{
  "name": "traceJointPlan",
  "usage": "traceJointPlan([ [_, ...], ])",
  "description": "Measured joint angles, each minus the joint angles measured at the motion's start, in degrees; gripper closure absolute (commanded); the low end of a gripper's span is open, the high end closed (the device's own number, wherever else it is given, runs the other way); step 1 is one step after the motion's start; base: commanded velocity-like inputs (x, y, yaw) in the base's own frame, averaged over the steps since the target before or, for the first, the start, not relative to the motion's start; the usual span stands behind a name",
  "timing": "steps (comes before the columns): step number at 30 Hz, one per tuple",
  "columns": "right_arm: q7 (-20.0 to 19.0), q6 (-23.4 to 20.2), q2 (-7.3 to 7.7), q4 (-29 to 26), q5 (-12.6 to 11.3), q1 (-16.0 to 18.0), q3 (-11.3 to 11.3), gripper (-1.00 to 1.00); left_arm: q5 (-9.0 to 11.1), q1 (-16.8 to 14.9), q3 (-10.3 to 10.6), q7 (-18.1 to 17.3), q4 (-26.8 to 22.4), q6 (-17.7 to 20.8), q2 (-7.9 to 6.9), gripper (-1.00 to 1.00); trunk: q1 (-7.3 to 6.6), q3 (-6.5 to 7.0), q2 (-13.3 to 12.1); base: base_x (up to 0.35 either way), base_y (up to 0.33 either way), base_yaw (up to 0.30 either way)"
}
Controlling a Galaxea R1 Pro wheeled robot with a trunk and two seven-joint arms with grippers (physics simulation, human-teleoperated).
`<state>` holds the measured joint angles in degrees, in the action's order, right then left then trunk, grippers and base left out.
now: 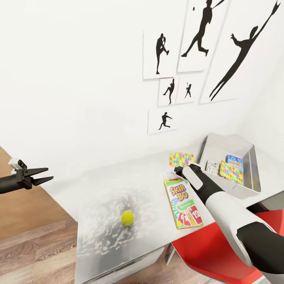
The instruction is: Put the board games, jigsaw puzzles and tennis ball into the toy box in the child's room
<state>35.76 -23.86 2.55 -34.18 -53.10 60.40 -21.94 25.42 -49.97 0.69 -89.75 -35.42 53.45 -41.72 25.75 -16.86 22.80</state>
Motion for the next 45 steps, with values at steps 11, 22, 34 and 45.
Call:
traceJointPlan([
  [11, 0.0, 0.3, 0.0, 0.0, 0.0, 0.0, 0.1, -1.0, 0.0, 0.1, -0.1, 0.0, 0.0, 0.0, -0.02, -1.0, 0.0, -1.03, 0.0, 0.0, 0.0, 0.0],
  [22, 0.0, 0.3, 0.0, -0.1, 0.0, 0.0, 0.2, -1.0, 0.1, 0.1, 0.0, 0.0, 0.0, 0.0, -1.3, -1.0, 0.0, -2.06, 0.0, 0.0, 0.0, 0.0],
  [34, 0.0, 0.3, 0.0, -0.1, 0.0, 0.1, 0.2, -1.0, 0.2, 0.1, 0.1, 0.0, 0.0, 0.0, -1.58, -1.0, 0.0, -3.19, 0.0, 0.0, 0.0, 0.0],
  [45, 0.0, 1.4, 0.0, -0.1, 0.0, 0.1, 0.2, -1.0, 0.2, 0.1, 0.1, 0.0, 0.0, 0.0, -1.58, -1.0, 0.0, -4.22, 0.0, 0.0, 0.0, 0.0],
])
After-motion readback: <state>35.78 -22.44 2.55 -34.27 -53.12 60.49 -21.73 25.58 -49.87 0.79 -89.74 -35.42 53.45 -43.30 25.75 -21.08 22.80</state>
